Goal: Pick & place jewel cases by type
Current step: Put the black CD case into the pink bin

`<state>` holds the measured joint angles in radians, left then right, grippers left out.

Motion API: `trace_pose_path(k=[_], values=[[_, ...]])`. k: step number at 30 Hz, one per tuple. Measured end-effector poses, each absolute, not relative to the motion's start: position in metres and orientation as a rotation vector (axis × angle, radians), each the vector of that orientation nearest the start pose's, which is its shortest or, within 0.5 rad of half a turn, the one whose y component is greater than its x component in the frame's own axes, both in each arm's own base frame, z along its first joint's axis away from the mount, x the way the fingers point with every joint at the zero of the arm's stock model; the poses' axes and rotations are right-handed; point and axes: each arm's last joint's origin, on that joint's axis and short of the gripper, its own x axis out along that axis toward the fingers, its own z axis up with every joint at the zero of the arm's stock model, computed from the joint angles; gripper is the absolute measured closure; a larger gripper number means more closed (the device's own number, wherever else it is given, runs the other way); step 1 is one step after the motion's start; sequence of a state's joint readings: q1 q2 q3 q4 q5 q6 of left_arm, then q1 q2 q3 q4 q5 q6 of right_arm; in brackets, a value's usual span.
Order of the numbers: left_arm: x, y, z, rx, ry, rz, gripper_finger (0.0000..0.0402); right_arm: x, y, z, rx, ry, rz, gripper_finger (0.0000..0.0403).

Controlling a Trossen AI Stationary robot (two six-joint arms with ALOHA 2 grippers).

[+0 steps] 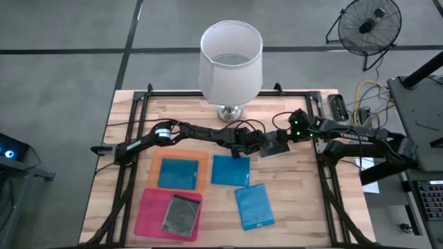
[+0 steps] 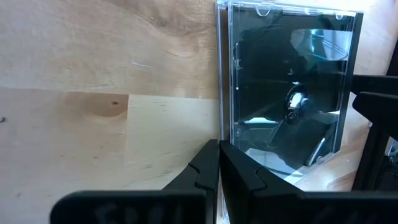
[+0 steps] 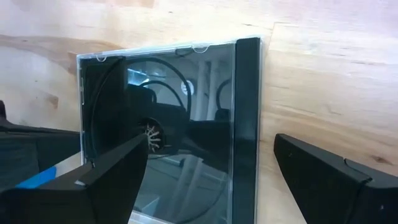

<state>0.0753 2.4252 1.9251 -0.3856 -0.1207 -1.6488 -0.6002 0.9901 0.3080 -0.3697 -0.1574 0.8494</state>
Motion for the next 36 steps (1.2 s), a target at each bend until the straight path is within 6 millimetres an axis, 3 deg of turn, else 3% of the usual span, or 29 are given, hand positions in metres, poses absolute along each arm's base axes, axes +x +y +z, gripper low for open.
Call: trace_pose_path(k=[16,36], values=[[0.522,0.043,0.137,-1.495,0.522,0.856,0.0401,0.134,-0.075,0.136,1.176,0.75,-0.778,0.006],[0.521,0.043,0.136,-1.478,0.538,0.862,0.0401,0.126,-0.066,0.163,1.219,0.63,-0.697,0.006]])
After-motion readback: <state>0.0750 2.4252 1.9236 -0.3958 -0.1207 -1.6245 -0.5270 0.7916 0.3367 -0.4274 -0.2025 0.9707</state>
